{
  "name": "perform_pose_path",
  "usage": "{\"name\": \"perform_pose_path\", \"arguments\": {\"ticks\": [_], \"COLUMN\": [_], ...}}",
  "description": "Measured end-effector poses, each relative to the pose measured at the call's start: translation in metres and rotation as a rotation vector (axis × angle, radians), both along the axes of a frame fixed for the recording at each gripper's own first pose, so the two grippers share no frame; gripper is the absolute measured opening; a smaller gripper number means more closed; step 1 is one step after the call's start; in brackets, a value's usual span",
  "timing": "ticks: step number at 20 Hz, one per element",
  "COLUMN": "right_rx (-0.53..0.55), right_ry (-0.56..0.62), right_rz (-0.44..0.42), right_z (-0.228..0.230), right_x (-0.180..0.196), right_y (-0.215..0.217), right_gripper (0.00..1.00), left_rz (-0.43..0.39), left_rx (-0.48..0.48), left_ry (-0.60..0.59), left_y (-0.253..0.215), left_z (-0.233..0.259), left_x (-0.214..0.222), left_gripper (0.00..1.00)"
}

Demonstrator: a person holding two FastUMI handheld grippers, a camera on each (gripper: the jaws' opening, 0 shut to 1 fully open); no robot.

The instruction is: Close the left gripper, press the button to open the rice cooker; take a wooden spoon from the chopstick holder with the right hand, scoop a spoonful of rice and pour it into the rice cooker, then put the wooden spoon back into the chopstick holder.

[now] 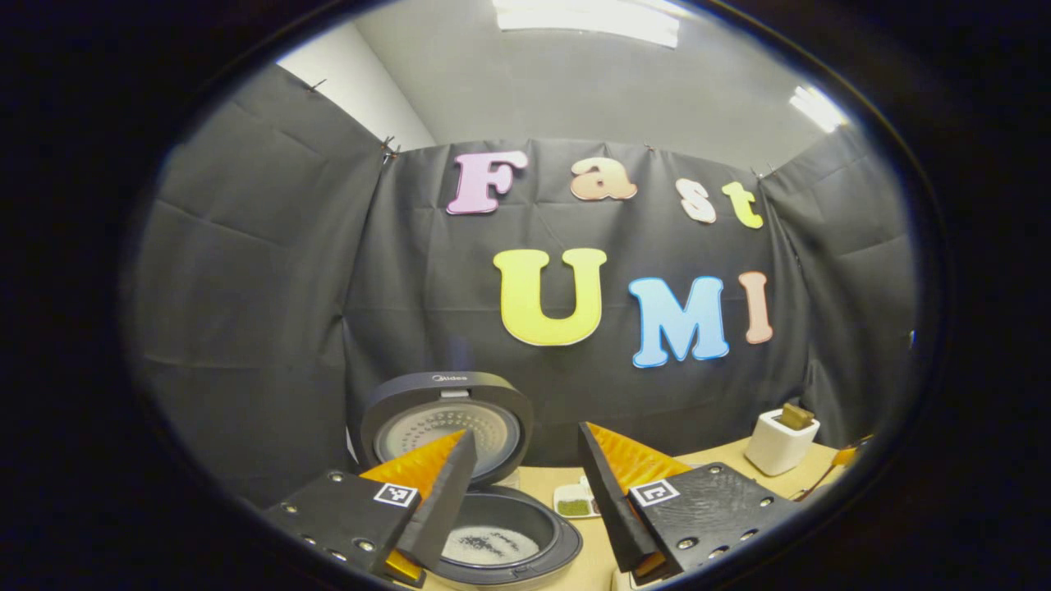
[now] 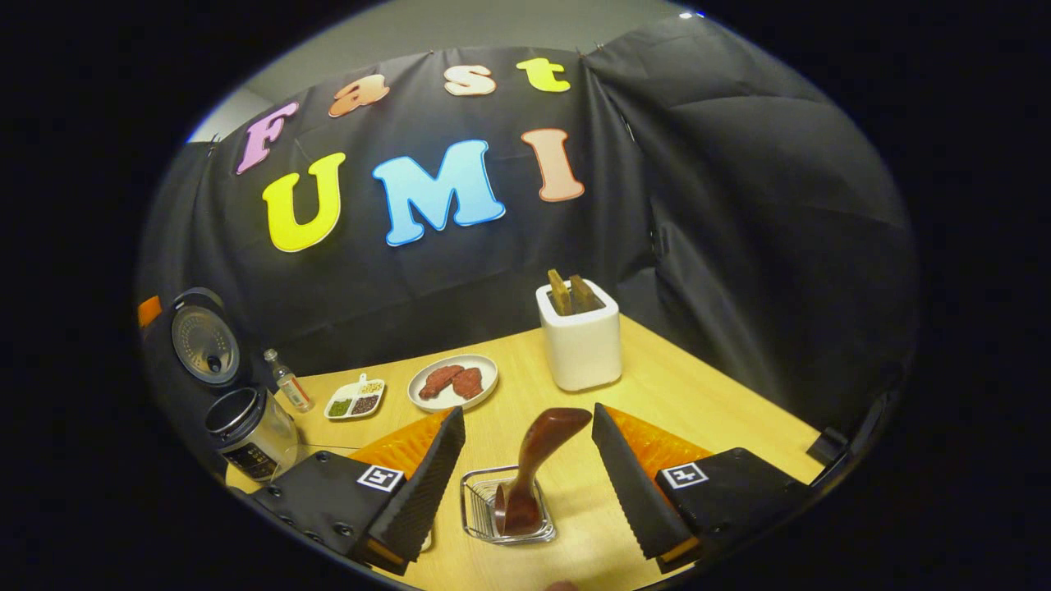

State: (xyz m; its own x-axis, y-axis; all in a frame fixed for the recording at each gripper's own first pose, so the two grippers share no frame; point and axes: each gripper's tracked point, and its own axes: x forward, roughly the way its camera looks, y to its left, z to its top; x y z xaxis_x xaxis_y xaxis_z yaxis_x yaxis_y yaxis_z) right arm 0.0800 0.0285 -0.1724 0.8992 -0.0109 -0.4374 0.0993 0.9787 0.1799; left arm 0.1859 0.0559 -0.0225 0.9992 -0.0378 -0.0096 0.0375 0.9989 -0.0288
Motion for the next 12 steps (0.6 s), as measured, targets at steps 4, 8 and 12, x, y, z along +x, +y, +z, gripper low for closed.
{"name": "perform_pose_path", "arguments": {"ticks": [4,8,12], "right_rx": [-0.106,-0.135,-0.149], "right_ry": [-0.086,-0.144,-0.165], "right_rz": [0.008,0.008,-0.005], "right_z": [0.043,0.073,0.081], "right_x": [-0.003,-0.007,-0.012], "right_y": [-0.010,-0.008,-0.004], "right_gripper": [0.98,0.98,0.98], "left_rz": [0.022,0.050,0.075], "left_rx": [0.017,0.037,0.045], "left_ry": [0.002,0.001,0.016], "left_y": [0.011,0.028,0.048], "left_z": [0.008,0.020,0.026], "left_x": [0.014,0.036,0.068], "left_gripper": [0.77,0.77,0.77]}}
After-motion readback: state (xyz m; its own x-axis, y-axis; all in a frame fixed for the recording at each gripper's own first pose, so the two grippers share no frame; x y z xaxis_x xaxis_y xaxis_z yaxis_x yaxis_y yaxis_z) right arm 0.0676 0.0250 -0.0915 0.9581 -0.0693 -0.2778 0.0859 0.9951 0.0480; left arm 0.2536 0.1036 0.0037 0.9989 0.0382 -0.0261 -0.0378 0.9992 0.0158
